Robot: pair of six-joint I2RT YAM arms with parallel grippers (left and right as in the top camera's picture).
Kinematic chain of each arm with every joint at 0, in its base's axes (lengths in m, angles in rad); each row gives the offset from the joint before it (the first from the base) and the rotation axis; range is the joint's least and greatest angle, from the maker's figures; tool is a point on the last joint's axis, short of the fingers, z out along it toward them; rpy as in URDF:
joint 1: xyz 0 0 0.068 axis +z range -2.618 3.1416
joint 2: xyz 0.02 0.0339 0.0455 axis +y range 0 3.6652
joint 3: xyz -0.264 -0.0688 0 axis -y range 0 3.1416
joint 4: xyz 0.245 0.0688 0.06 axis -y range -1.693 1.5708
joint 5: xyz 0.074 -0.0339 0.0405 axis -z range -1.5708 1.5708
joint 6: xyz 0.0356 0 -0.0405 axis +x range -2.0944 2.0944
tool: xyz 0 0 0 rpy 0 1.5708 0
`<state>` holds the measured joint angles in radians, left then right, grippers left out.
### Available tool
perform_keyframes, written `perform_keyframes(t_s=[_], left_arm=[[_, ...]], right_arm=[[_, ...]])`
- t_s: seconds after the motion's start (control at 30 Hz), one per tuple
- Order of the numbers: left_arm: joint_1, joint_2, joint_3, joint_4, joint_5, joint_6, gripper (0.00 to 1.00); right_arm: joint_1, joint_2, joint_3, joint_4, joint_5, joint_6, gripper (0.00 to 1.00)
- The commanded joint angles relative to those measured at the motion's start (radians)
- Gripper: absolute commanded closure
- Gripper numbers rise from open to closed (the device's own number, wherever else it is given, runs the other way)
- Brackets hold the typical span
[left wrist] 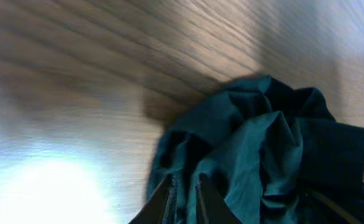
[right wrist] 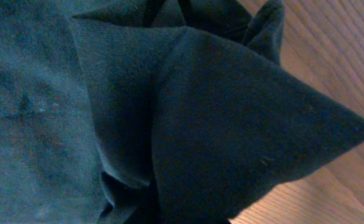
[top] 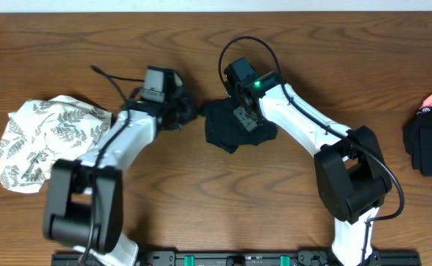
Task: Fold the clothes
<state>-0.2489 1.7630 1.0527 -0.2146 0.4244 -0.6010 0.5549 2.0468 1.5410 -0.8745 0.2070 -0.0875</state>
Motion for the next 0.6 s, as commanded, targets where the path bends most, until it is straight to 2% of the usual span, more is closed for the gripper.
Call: perform_keyframes(t_s=[0.0,0.57], left_arm=[[-0.048,0.074,-0.017,0.040,0.039,-0.064,0.88],[-0.089,0.212,-0.017,0.076,0.036,-0.081,0.89]], right_arm=[[0.005,0.008,0.000,-0.009,0.002,0.031,0.99],[0.058,0.007,0.017,-0.032,-0.054,0.058,0.99]])
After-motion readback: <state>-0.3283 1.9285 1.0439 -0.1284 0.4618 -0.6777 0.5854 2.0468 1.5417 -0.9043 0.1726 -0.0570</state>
